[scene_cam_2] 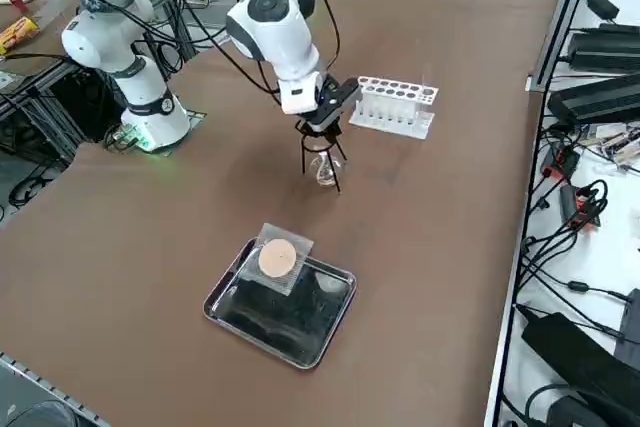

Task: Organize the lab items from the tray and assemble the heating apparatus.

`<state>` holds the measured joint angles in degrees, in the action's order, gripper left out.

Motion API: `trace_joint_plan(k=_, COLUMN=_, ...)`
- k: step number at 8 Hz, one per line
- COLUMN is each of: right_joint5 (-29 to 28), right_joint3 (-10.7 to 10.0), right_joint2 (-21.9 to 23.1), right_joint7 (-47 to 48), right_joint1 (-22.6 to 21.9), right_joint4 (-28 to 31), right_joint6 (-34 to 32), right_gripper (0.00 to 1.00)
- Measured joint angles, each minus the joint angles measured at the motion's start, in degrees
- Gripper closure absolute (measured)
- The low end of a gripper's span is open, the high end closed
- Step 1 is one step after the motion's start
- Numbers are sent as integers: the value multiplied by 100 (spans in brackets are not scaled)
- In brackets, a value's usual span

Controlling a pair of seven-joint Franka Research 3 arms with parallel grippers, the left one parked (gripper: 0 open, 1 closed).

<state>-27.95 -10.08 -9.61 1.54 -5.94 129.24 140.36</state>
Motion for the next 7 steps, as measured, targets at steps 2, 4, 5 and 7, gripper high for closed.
trace_joint_plan(k=2, right_joint5=2, right_joint3=-4, right_joint2=-25, right_joint7=-4, right_joint1=8, right_joint4=0, right_joint6=1, right_gripper=94)
trace_joint_plan(k=4, right_joint5=2, right_joint3=-4, right_joint2=-68, right_joint7=-5, right_joint1=8, right_joint4=-3, right_joint6=10, right_gripper=92)
trace_joint_plan(k=5, right_joint5=3, right_joint3=-4, right_joint2=-74, right_joint7=-6, right_joint1=8, right_joint4=-5, right_joint6=11, right_gripper=76)
trace_joint_plan(k=7, right_joint5=3, right_joint3=-3, right_joint2=-88, right_joint7=-6, right_joint1=-1, right_joint4=-32, right_joint6=12, right_gripper=42)
